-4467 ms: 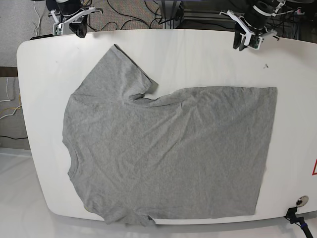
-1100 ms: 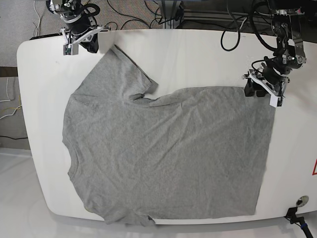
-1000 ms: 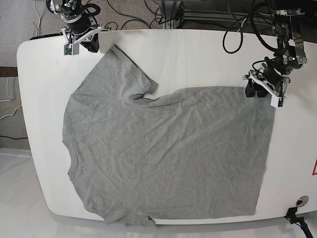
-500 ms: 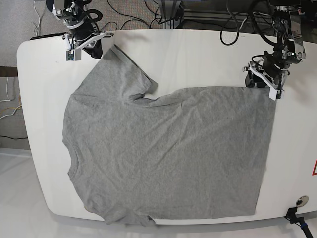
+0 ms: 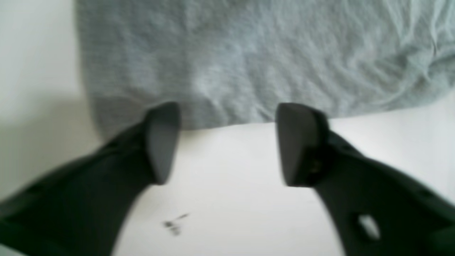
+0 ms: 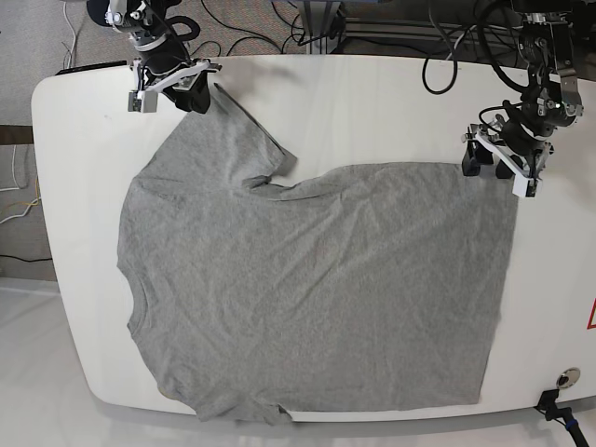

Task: Fold the T-shirt properly
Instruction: 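Pinch the T-shirt edge with both grippers, then lift the held edge and pull it toward the robot with both grippers, then lay the held edge back over the shirt body with both grippers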

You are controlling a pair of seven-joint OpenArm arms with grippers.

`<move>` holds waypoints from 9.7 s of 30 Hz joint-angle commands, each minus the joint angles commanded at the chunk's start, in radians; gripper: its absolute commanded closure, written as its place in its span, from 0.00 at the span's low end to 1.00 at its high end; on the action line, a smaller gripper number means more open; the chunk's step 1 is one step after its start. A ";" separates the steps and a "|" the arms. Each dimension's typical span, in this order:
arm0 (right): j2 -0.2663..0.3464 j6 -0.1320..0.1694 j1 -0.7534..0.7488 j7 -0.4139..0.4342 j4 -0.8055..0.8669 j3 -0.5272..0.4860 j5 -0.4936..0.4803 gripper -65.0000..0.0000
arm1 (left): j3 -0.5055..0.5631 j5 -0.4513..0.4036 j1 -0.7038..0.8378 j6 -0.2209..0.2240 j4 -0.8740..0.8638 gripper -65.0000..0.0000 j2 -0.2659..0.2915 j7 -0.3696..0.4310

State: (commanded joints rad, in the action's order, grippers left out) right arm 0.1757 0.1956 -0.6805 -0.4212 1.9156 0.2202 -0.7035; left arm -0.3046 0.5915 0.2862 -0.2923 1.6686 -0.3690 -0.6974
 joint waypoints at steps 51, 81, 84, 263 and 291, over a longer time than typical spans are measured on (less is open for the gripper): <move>-0.044 -0.002 0.140 -0.265 -0.216 0.071 -0.371 0.37 | -0.130 0.002 0.038 -0.003 0.000 0.17 -0.002 0.000; -0.040 -0.002 0.153 -0.265 -0.216 0.066 -0.370 1.00 | -0.279 0.005 -0.014 -0.160 -0.187 0.17 0.006 -0.054; -0.040 -0.002 0.150 -0.265 -0.216 0.066 -0.370 1.00 | -0.279 0.005 -0.040 -0.176 -0.212 0.17 0.006 -0.057; 0.138 0.002 0.994 -0.393 -0.548 -0.063 -0.279 1.00 | -0.356 -0.114 -0.379 -0.324 -0.244 1.00 0.115 -0.115; 0.120 0.054 1.010 -0.370 -0.552 -0.064 -0.091 0.92 | -0.354 -0.138 -0.419 -0.322 -0.249 1.00 0.115 -0.037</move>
State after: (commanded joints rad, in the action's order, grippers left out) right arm 0.2954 0.2493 0.3291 -0.7910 1.3633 0.1557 -0.7940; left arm -0.6590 0.4534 -0.1327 -0.6145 1.4200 -0.2539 -0.7342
